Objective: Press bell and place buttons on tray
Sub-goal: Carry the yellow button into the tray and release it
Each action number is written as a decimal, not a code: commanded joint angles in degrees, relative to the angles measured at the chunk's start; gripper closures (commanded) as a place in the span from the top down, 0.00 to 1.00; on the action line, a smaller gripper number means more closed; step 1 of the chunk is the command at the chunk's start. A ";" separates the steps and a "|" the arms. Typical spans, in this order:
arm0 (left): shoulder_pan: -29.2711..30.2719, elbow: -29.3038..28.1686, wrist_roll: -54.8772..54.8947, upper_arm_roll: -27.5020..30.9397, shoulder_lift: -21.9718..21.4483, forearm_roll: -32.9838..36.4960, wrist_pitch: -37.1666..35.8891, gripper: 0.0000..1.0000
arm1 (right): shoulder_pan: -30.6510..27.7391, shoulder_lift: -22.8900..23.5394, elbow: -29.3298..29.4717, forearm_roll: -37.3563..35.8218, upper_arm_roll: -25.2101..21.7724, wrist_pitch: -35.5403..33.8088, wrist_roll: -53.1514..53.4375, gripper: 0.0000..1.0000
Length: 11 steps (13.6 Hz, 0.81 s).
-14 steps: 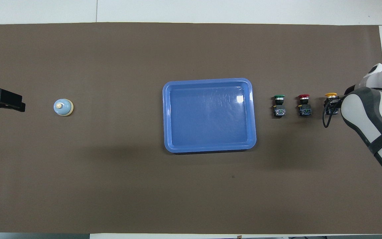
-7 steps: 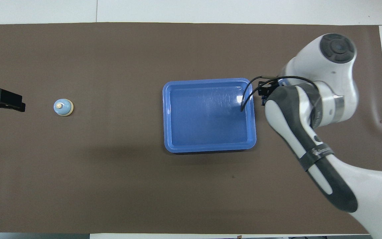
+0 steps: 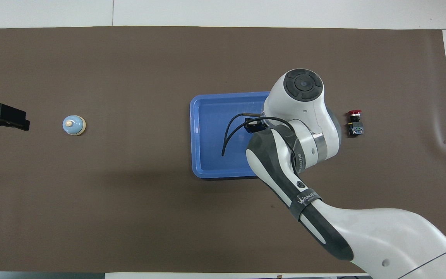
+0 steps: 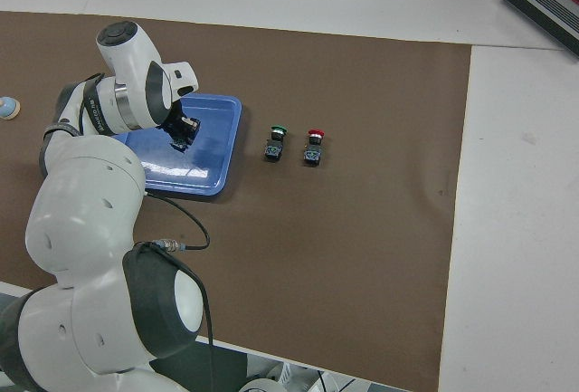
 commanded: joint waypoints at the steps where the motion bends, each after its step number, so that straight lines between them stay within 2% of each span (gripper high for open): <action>1: 0.16 -1.21 0.31 0.12 -1.41 -0.72 -0.59 1.00 | -1.57 -1.10 -2.03 0.76 -0.29 0.36 -11.19 0.00; 3: 0.16 -1.21 0.31 0.12 -1.41 -0.72 -0.59 1.00 | -2.89 -1.71 -3.69 0.76 -0.29 0.70 -16.68 0.00; 8: 0.16 -1.21 0.31 0.12 -1.41 -0.72 -0.59 1.00 | -2.80 -3.30 -9.14 0.76 -0.29 4.30 -15.30 0.02; 9: 0.16 -1.21 0.31 0.12 -1.41 -0.72 -0.59 1.00 | -2.80 -3.47 -9.23 0.76 -0.29 4.40 -13.46 0.28; 10: 0.16 -1.21 0.31 0.12 -1.41 -0.72 -0.59 1.00 | -2.80 -3.47 -8.89 0.76 -0.29 4.31 -11.87 0.79; 11: 0.16 -1.21 0.31 0.12 -1.41 -0.72 -0.59 1.00 | -2.89 -3.82 -8.19 0.76 -0.29 3.70 -11.34 1.00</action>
